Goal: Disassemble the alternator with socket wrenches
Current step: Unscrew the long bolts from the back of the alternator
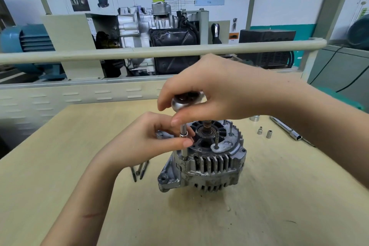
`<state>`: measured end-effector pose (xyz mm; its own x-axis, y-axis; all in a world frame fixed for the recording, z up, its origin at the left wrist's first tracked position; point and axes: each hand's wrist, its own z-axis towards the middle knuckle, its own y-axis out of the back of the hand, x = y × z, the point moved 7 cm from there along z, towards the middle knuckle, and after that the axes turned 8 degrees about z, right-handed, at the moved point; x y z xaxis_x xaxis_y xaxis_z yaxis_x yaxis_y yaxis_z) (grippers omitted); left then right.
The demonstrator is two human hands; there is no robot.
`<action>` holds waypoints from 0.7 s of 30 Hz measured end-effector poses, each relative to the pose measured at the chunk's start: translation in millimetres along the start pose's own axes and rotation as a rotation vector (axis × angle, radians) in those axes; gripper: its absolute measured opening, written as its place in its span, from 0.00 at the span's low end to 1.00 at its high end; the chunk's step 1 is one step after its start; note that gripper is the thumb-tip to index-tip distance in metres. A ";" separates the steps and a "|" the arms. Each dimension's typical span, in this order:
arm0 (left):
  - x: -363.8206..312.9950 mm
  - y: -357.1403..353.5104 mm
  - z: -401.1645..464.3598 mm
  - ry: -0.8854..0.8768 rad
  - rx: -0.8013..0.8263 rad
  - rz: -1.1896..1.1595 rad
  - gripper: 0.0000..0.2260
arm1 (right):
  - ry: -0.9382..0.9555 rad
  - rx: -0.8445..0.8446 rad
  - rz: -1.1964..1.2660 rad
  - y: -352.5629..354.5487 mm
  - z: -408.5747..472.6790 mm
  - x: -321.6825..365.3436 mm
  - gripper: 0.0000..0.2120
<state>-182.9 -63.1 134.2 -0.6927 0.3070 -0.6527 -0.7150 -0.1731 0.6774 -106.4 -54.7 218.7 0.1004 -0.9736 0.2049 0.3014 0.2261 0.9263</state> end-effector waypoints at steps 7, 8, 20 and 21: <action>0.5 5.8 0.7 0.000 -0.133 0.033 0.22 | -0.061 -0.053 -0.056 0.3 0.8 -7.0 0.18; 1.5 5.5 1.4 0.003 -0.128 0.027 0.22 | -0.072 -0.054 -0.056 0.8 -0.2 -8.0 0.19; 1.3 2.5 1.7 0.004 -0.082 -0.042 0.08 | -0.184 0.153 0.041 4.1 -13.7 -18.4 0.08; 1.5 2.9 1.0 0.004 -0.088 -0.037 0.07 | -0.182 0.150 0.048 4.6 -13.6 -18.9 0.10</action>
<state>-185.8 -62.1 135.5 -0.6658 0.3106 -0.6784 -0.7456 -0.2430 0.6205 -94.0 -34.8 214.8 -0.0651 -0.9544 0.2913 0.1543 0.2787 0.9479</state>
